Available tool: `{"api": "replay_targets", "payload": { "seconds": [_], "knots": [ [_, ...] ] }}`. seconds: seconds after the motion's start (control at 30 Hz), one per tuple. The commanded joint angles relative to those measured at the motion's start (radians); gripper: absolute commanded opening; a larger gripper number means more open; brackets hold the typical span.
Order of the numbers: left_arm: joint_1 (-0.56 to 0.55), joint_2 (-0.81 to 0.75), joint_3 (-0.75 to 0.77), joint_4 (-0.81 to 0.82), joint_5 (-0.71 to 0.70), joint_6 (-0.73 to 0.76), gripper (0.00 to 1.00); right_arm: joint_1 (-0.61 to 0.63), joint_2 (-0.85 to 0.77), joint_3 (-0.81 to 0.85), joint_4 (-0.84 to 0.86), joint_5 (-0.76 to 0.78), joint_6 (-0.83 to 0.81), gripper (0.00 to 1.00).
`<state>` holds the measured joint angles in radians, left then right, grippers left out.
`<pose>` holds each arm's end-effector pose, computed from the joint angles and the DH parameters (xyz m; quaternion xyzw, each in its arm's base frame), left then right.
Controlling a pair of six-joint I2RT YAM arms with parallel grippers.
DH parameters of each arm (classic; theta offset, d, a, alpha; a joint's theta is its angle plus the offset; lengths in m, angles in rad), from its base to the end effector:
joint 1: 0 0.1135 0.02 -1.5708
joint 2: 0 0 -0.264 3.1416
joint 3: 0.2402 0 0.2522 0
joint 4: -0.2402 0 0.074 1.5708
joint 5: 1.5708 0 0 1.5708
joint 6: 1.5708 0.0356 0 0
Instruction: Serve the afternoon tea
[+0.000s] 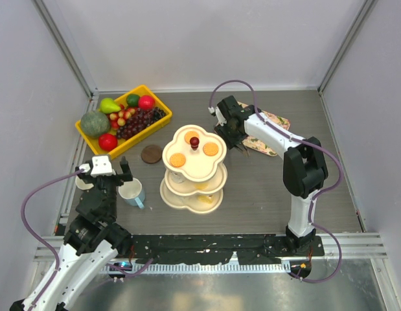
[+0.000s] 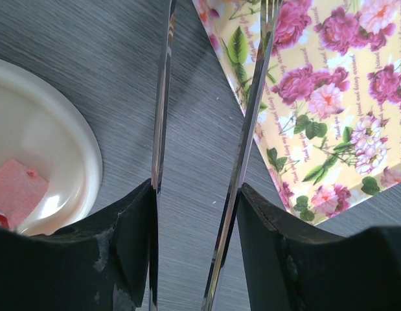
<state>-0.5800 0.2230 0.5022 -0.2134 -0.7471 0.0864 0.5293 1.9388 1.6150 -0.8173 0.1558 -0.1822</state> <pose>0.0813 -0.0244 0.3037 -0.0436 0.6885 0.0758 0.7200 0.3582 0.2031 0.2395 -0.3237 0.9188 -0.0382 0.2225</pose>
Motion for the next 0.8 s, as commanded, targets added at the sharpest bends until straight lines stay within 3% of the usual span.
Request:
{"api": "replay_targets", "payload": {
  "seconds": [0.0,0.4,0.77],
  "knots": [
    [0.005,0.01,0.001,0.045,0.008,-0.001,0.99,0.006,-0.005,0.063,-0.005,0.031,-0.013,0.56],
    [0.005,0.009,0.001,0.045,0.009,-0.001,0.99,-0.011,0.022,0.056,-0.054,0.119,-0.025,0.56],
    [0.005,0.006,0.004,0.043,0.008,0.001,0.99,-0.045,-0.011,0.033,-0.028,0.065,-0.014,0.56]
  ]
}}
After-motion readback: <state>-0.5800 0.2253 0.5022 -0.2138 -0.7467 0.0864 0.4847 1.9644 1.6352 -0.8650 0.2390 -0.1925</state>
